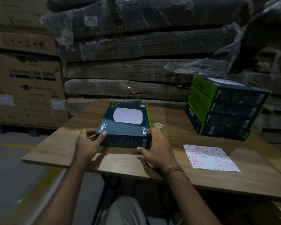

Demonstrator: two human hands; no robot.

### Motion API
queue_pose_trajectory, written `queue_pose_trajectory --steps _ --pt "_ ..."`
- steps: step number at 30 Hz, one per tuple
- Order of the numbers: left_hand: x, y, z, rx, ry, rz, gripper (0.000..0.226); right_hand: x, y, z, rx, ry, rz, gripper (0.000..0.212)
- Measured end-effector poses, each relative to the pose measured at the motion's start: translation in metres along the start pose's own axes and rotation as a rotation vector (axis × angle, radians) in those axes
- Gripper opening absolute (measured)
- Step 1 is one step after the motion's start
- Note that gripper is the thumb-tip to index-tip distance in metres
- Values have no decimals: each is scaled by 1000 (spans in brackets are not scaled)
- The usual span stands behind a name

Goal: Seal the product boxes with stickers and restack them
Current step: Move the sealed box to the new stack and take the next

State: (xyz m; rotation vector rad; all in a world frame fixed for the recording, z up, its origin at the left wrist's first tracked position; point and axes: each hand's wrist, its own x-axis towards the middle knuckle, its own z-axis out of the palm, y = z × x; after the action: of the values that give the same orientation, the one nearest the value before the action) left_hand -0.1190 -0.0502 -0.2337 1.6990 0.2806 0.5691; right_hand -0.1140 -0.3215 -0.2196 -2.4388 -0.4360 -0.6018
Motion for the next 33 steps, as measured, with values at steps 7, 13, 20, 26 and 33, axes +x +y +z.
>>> queue_pose_trajectory --steps 7,13,20,26,33 --pt "-49 1 2 9 -49 21 67 -53 6 -40 72 -56 83 85" --pt "-96 -4 8 182 -140 143 65 -87 9 -59 -18 -104 99 121" --pt "-122 9 10 300 -179 202 116 -101 7 -55 -203 -15 35 113" --pt "-131 4 16 399 -125 366 115 -114 9 -57 -211 115 -34 86" --pt "-126 18 -5 209 -57 556 104 -111 0 -101 -58 173 -144 75"
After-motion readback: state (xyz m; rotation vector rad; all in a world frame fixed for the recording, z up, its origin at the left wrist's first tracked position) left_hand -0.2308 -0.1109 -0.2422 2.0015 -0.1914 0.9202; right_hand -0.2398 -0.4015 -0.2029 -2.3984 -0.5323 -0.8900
